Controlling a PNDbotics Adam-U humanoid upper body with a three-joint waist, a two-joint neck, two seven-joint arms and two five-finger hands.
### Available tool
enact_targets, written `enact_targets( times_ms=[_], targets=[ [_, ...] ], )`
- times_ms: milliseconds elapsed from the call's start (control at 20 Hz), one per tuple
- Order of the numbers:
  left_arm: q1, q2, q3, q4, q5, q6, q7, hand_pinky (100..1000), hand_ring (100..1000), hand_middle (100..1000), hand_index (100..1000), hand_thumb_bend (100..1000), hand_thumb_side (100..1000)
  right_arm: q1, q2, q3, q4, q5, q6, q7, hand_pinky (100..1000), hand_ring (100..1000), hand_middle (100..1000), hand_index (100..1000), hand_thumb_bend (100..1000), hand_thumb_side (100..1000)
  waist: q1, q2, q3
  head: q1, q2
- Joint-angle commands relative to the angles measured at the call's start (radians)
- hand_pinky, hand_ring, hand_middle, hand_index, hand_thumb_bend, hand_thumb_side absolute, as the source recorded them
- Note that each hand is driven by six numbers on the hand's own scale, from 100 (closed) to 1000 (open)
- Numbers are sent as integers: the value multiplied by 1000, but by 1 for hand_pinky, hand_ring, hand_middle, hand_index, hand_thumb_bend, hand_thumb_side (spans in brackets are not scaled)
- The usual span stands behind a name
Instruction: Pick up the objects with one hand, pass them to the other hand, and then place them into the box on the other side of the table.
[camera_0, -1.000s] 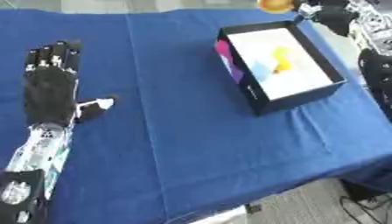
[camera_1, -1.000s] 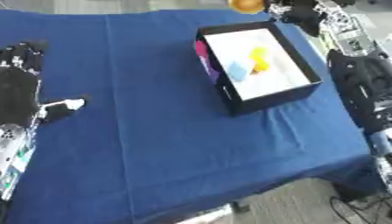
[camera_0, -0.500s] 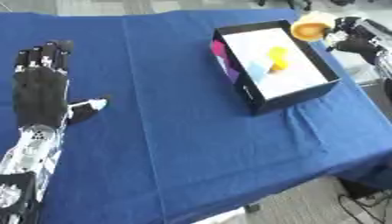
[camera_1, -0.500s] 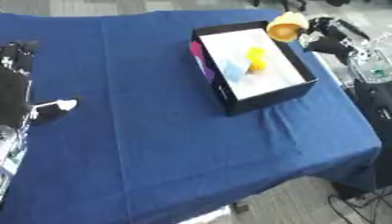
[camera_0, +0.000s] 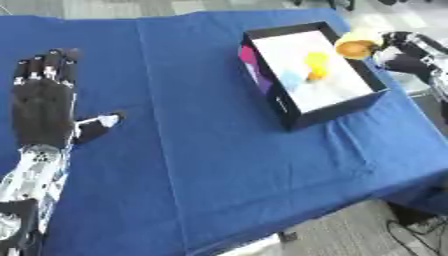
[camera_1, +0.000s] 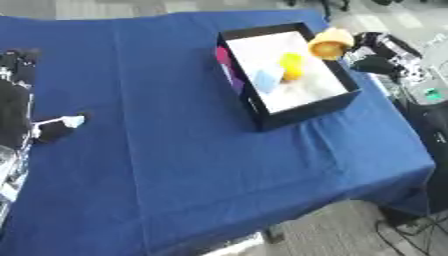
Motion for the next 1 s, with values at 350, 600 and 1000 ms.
enact_targets(
  times_ms=[350,600,1000],
  targets=[
    [-10,7,7,-17,6,9,4,714,681,676,823,1000,487,10,-53,-33,-25,114,-124,7,816,1000,1000,1000,100,417,11,-37,-2,8,-2],
    [-8,18,19,-45,20,25,11,712,676,671,818,1000,472,5,-45,-104,-133,-62,-84,-82,812,1000,1000,1000,100,432,16,-41,-6,36,-2],
    [-24,80,43,-179,94,80,-3,729,699,691,817,841,440,54,-67,-180,-369,-372,-78,-211,832,1000,1000,1000,100,470,35,-69,-7,139,-2]
  ],
)
